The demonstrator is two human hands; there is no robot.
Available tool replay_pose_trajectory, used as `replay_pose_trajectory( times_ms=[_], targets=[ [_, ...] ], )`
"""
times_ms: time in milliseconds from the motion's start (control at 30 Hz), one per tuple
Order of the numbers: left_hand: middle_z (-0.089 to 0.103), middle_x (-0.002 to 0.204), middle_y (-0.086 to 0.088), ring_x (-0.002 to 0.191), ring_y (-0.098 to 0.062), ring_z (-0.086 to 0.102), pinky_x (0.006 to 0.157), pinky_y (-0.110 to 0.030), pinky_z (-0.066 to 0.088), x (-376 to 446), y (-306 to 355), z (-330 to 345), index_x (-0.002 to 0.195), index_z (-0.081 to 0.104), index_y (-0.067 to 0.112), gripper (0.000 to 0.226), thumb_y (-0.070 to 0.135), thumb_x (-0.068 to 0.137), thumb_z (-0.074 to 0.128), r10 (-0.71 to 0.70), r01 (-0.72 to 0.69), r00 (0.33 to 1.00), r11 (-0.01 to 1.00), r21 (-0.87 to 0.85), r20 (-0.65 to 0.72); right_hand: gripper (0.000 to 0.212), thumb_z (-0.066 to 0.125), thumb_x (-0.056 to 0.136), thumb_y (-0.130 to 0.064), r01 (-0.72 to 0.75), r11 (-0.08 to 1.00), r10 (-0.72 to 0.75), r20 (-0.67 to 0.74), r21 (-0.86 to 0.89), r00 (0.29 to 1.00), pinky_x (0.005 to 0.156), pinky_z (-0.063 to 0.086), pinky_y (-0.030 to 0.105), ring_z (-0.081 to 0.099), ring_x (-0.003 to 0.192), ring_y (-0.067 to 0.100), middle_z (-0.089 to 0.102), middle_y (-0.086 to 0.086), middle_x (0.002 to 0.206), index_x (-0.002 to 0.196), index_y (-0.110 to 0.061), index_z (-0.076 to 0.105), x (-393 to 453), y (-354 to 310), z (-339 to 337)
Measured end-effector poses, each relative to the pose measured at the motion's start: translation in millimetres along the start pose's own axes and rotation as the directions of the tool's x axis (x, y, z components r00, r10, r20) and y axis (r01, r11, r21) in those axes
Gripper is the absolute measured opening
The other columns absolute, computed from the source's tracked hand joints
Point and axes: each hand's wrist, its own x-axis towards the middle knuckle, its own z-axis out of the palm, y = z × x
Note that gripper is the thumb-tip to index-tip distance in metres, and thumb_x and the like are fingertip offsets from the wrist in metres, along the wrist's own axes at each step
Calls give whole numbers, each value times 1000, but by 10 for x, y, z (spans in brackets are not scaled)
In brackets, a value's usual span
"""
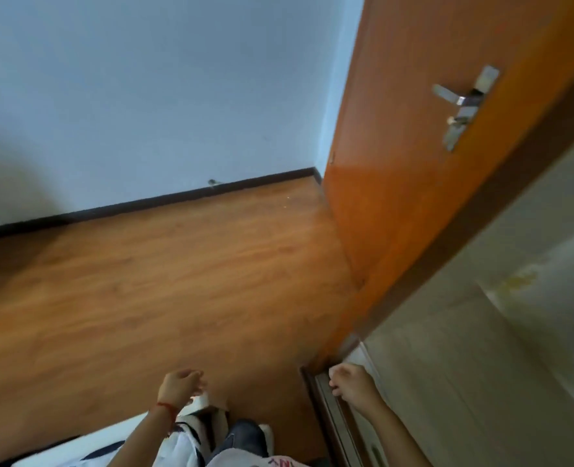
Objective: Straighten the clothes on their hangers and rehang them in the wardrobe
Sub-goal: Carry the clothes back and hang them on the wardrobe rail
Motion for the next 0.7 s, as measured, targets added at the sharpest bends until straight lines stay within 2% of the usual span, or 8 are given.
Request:
replay_pose_trajectory(
  times_ms=[100, 233, 367, 467, 567, 633, 700],
  targets=[
    [61, 54, -10, 31, -11, 48, 36, -15, 34, 129, 33, -293, 74, 63, -3, 18, -1, 88, 52, -24, 21, 999, 998, -64, -47, 17, 46, 94, -18, 43, 995, -37, 77, -86, 996, 55, 42, 14, 55, 62, 10, 60, -1, 74, 83, -16, 59, 299, -410, 213],
    [63, 56, -10, 45, -20, 52, 45, -21, 43, 263, 26, -598, 74, 63, -1, 18, 0, 88, 51, -100, 84, 991, 983, -164, -94, 20, 45, 94, -15, 57, 981, -24, 177, -187, 984, 46, 40, 11, 53, 55, 9, 59, 1, 72, 79, -15, 57, 673, -875, 447],
    [56, 51, -9, 40, -18, 47, 31, -14, 33, 369, 7, -743, 80, 60, -6, 20, -3, 90, 44, -217, 186, 971, 950, -253, -103, 14, 46, 95, -15, 4, 969, 52, 224, -245, 973, 46, 37, 16, 52, 52, 12, 58, 4, 71, 89, -9, 57, 1064, -1216, 582],
    [61, 53, -4, 46, -16, 53, 36, -16, 36, 482, 87, -760, 70, 61, 3, 24, 2, 90, 48, -280, 220, 949, 916, -336, -142, 12, 47, 95, -17, -41, 967, 100, 227, -251, 969, 52, 43, 19, 57, 58, 14, 61, 5, 75, 94, -9, 56, 1435, -1482, 691],
    [61, 51, -5, 32, -9, 52, 33, -13, 36, 636, 172, -810, 71, 59, 4, 23, 2, 91, 47, -340, 249, 928, 871, -423, -153, 12, 49, 94, -17, -101, 965, 155, 215, -241, 964, 59, 48, 26, 61, 64, 19, 63, 7, 77, 100, -9, 55, 1809, -1750, 826],
    [62, 60, -8, 41, -13, 55, 40, -16, 39, 735, 228, -881, 82, 60, 3, 20, 7, 94, 44, -394, 285, 908, 829, -481, -141, 17, 49, 94, -17, -107, 950, 179, 230, -295, 957, 59, 47, 27, 60, 64, 19, 63, 8, 77, 106, -7, 56, 2042, -1951, 905],
    [63, 70, -11, 54, -18, 57, 54, -22, 40, 802, 270, -976, 93, 60, 3, 19, 12, 95, 43, -447, 311, 885, 772, -555, -126, 21, 48, 94, -18, -92, 921, 199, 253, -379, 947, 57, 46, 26, 59, 62, 19, 62, 9, 77, 111, -7, 56, 2219, -2236, 962]
  ],
)
